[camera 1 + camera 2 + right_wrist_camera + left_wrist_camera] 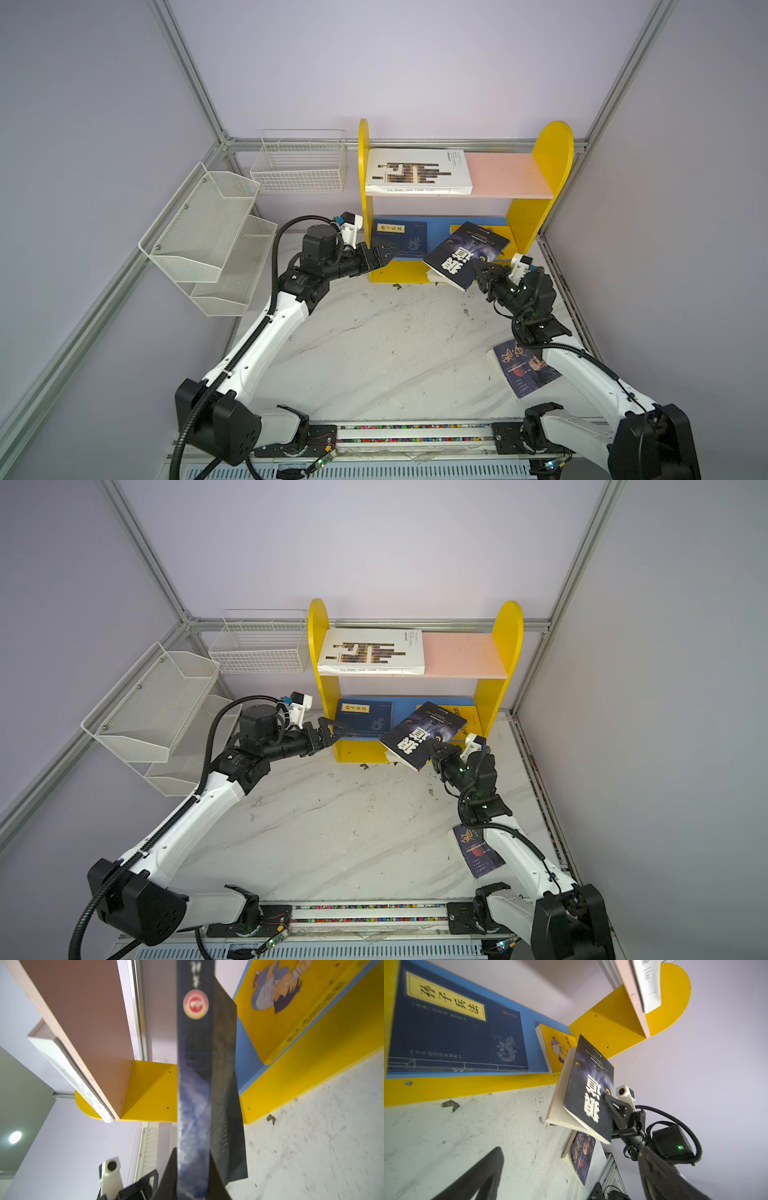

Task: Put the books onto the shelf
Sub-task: 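Insert the wolf-eye book onto the blue tier with the right gripper while left gripper releases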

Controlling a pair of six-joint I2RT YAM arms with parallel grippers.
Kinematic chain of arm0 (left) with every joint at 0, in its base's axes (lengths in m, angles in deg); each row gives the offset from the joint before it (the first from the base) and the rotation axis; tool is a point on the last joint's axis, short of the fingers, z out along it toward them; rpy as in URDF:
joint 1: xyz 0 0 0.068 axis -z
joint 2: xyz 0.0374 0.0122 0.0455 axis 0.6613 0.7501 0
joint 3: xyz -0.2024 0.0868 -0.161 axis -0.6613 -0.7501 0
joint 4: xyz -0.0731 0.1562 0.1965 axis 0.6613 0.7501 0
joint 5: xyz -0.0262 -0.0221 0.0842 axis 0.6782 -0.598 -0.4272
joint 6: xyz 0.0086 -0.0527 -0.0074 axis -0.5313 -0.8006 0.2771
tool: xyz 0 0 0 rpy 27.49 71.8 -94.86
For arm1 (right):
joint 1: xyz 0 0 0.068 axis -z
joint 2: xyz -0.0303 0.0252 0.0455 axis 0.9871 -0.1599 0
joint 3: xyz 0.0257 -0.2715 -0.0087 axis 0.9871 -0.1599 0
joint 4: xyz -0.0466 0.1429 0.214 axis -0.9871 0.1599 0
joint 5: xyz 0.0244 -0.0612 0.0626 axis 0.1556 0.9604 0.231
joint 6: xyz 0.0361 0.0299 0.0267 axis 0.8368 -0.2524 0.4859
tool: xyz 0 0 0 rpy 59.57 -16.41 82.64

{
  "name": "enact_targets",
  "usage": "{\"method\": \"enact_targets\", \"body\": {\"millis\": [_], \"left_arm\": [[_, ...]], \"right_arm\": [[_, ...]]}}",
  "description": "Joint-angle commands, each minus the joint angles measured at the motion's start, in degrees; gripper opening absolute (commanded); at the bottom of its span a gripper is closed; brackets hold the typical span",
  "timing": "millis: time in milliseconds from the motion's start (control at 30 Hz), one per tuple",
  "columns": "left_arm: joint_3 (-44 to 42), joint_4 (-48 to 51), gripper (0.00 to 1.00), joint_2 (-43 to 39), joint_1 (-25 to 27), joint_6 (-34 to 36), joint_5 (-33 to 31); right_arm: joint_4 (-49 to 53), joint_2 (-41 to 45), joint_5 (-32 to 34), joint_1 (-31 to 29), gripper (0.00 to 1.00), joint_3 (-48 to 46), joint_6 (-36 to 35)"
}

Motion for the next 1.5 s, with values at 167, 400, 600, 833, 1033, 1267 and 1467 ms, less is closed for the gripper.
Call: {"method": "enact_targets", "body": {"millis": [167, 400, 600, 833, 1033, 1267, 1467], "left_arm": [[-3.60, 2.83, 1.00, -6.17, -1.97, 2.64, -6.65], [-4.76, 1.98, 1.00, -6.97, -3.41, 2.74, -6.30], [-4.89, 1.38, 1.00, -5.98, -4.04, 2.66, -5.05], [-3.33, 0.80, 1.00, -3.08, -4.74, 2.48, -2.54], [-1.82, 1.00, 1.00, -1.34, -5.09, 2.92, -0.90], [-2.61, 0.72, 1.00, -1.07, -5.60, 3.05, 0.05], [-2.16, 0.32, 1.00, -0.23, -6.28, 3.66, 1.24]], "right_arm": [[-15.31, -10.51, 12.66, 0.01, 0.00, 11.93, 3.72], [-24.21, -19.66, 21.35, -0.01, 0.00, 15.95, 1.48], [-20.44, -20.32, 32.81, -0.04, 0.00, 13.79, -1.70], [-21.24, -25.16, 31.31, -0.06, 0.00, 10.11, 3.78], [-21.23, -26.60, 32.73, -0.10, 0.00, 7.05, 9.02], [-6.80, -24.52, 36.76, -0.91, 0.15, 9.02, 9.54], [-5.56, -24.79, 35.25, -0.95, 0.31, 8.93, 10.55]]}}
